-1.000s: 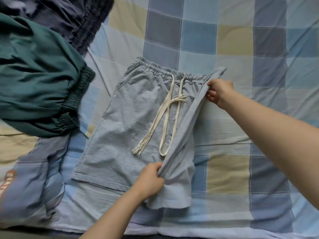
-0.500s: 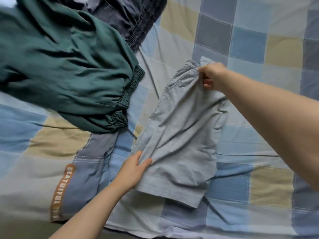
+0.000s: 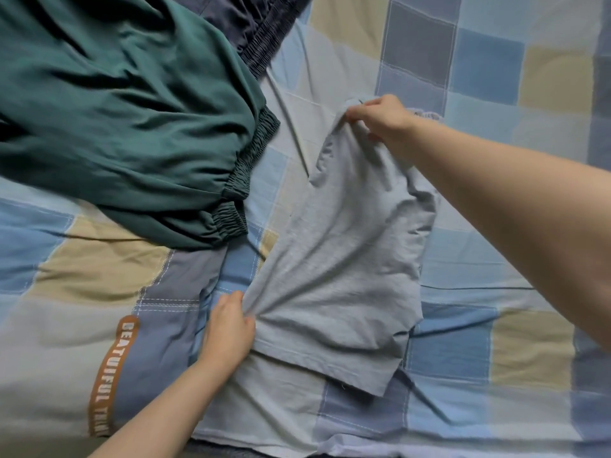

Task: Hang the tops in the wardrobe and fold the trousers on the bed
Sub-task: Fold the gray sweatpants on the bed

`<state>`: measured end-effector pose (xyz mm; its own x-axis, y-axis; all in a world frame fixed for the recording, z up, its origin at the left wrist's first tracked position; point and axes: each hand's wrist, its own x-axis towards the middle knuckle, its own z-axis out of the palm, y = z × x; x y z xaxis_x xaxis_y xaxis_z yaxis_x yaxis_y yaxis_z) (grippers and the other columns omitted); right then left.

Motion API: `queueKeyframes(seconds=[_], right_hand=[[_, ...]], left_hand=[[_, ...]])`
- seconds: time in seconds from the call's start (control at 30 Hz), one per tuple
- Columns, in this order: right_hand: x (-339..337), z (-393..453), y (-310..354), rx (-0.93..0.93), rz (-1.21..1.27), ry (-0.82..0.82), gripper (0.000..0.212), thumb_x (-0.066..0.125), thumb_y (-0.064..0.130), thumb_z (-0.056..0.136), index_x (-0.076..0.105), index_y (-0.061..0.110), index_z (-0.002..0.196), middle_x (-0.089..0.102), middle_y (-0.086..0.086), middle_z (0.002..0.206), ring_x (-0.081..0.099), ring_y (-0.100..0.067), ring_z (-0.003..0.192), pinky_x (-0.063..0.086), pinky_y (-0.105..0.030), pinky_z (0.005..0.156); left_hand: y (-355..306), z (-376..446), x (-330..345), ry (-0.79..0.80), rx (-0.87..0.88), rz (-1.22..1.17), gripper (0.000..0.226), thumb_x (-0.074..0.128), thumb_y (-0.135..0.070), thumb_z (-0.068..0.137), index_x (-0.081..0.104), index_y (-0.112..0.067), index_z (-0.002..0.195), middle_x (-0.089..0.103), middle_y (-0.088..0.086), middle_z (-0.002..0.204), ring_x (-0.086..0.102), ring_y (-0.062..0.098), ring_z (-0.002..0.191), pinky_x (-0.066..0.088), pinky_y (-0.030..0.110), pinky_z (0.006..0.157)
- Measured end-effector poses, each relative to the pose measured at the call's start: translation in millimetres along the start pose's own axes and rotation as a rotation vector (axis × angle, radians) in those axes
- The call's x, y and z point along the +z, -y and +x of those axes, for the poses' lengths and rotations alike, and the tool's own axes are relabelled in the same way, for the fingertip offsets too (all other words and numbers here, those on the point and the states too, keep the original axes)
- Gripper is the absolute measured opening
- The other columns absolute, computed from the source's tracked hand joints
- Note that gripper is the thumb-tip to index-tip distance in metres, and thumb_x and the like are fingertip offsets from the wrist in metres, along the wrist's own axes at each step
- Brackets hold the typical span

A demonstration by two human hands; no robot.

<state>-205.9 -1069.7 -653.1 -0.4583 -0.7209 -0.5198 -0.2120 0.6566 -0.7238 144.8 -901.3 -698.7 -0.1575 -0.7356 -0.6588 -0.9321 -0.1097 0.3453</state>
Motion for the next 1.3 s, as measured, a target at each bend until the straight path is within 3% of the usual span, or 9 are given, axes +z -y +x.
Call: queueKeyframes(seconds=[0.2,0.3,0.43,0.53,0.67,0.93,1.1,1.2,1.3], right_hand=[[-54,-11,-76,0.191,-0.160,-0.532,0.029,0.051,0.022,0.087,0.060,0.013,0.113,0.063,-0.009,0.115,0.057,-0.027,0.112,0.041,-0.030,0.091],[-59,-62,-150,0.400,-0.046,-0.617,0.038,0.056,0.034,0.082,0.054,0.009,0.111,0.058,-0.014,0.114,0.057,-0.032,0.109,0.043,-0.035,0.090],[-29,-149,-216,0.576,0.328,-0.394,0.035,0.053,0.043,0.092,0.053,0.009,0.087,0.062,-0.017,0.089,0.059,-0.026,0.070,0.048,-0.036,0.064],[-7,-199,-230,0.575,0.395,-0.081,0.049,0.057,0.058,0.082,0.063,0.012,0.097,0.069,-0.008,0.100,0.065,-0.022,0.086,0.052,-0.038,0.079],[-3,-250,-220,0.605,0.409,0.264,0.028,0.067,0.025,0.088,0.065,0.011,0.111,0.073,-0.003,0.099,0.070,-0.016,0.084,0.054,-0.027,0.067],[-39,-303,-262,0.550,0.686,0.015,0.072,0.077,0.054,0.061,0.059,0.016,0.119,0.070,-0.003,0.112,0.068,-0.023,0.101,0.057,-0.039,0.083],[-41,-322,-279,0.497,0.334,0.212,0.016,0.065,0.024,0.089,0.064,0.018,0.104,0.070,-0.003,0.109,0.067,-0.014,0.095,0.055,-0.030,0.082],[-46,-335,-289,0.496,0.524,0.111,0.013,0.059,0.015,0.093,0.066,0.010,0.103,0.073,-0.005,0.099,0.069,-0.017,0.089,0.054,-0.035,0.079],[-51,-355,-315,0.505,0.119,0.268,0.020,0.056,0.012,0.095,0.063,0.012,0.077,0.065,-0.006,0.073,0.062,-0.008,0.062,0.046,-0.029,0.064]], left_hand=[[-16,10,0,-0.098,0.054,-0.028,0.041,0.065,-0.020,0.087,0.053,-0.006,0.124,0.058,0.016,0.119,0.050,0.035,0.115,0.038,0.042,0.098],[-28,18,-8,-0.014,-0.060,-0.167,0.034,0.062,-0.030,0.092,0.056,-0.008,0.116,0.065,0.010,0.113,0.056,0.033,0.110,0.040,0.036,0.085],[-27,21,-9,0.014,-0.044,-0.223,0.028,0.058,-0.036,0.094,0.055,-0.009,0.085,0.063,0.003,0.084,0.058,0.029,0.087,0.037,0.036,0.070],[-22,21,-2,0.002,-0.038,-0.281,0.037,0.055,-0.036,0.097,0.052,-0.002,0.082,0.059,0.010,0.079,0.056,0.032,0.080,0.039,0.042,0.070],[-24,10,6,0.040,-0.059,-0.392,0.033,0.052,-0.031,0.099,0.060,-0.001,0.087,0.064,0.010,0.083,0.060,0.030,0.086,0.042,0.033,0.069],[-30,-52,41,0.142,-0.117,-0.604,0.024,0.054,-0.030,0.098,0.069,-0.012,0.097,0.074,-0.005,0.091,0.068,0.011,0.088,0.051,0.027,0.077],[-31,-74,62,0.203,-0.166,-0.603,0.022,0.065,-0.029,0.092,0.065,-0.017,0.110,0.068,-0.007,0.098,0.064,0.010,0.091,0.048,0.022,0.074],[-31,-76,61,0.186,-0.205,-0.647,0.023,0.069,-0.026,0.089,0.067,-0.014,0.108,0.070,-0.004,0.096,0.066,0.011,0.087,0.050,0.026,0.073],[-13,-77,63,0.137,-0.174,-0.278,0.025,0.074,-0.024,0.085,0.067,-0.009,0.104,0.070,0.009,0.103,0.065,0.024,0.092,0.047,0.031,0.075]])
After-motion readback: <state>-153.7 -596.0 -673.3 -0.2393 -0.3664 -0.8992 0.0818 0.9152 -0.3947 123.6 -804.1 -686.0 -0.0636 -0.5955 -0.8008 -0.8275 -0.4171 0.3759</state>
